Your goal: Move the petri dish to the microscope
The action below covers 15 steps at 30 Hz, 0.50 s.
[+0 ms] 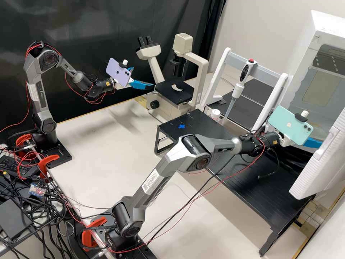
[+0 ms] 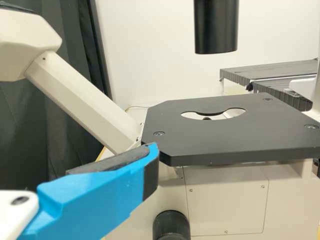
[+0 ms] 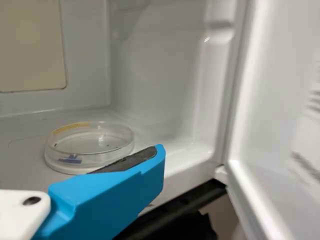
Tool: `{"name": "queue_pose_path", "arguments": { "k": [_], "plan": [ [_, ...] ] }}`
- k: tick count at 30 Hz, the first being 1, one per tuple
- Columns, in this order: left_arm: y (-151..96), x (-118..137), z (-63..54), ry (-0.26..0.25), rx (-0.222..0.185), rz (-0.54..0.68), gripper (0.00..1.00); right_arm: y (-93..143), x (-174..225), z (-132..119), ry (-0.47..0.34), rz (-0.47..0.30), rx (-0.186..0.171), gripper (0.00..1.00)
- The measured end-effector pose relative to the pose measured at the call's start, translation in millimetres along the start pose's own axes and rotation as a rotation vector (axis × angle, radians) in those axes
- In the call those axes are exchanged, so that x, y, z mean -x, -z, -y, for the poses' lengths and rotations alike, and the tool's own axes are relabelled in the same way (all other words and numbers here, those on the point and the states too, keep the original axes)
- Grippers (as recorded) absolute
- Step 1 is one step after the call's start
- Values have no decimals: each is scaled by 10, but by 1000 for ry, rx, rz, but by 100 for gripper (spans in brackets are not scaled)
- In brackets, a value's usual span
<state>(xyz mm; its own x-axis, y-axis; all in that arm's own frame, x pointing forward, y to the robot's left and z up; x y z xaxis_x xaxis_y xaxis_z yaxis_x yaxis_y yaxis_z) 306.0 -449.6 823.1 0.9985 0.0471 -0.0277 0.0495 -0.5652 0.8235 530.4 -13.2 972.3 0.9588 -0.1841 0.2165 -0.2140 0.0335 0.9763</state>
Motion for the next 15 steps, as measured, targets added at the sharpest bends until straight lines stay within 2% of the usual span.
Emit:
{"name": "queue_pose_path", "arguments": {
  "k": [5, 11, 12, 13, 14, 15],
  "plan": [
    [0, 0, 0, 0, 0, 0, 100, -54, -104, 103, 37, 20, 26, 100],
    [0, 0, 0, 0, 0, 0, 100, -67, -201, 130, 33, 6, 30, 100],
    [0, 0, 0, 0, 0, 0, 100, -65, -205, 137, 41, 5, 29, 0],
    [0, 0, 0, 0, 0, 0, 100, -62, -218, 144, 50, 2, 28, 0],
    [0, 0, 0, 0, 0, 0, 100, -46, -229, 143, 62, -1, 9, 0],
    [0, 0, 0, 0, 0, 0, 100, -47, -235, 147, 66, 0, 13, 0]
  ]
}}
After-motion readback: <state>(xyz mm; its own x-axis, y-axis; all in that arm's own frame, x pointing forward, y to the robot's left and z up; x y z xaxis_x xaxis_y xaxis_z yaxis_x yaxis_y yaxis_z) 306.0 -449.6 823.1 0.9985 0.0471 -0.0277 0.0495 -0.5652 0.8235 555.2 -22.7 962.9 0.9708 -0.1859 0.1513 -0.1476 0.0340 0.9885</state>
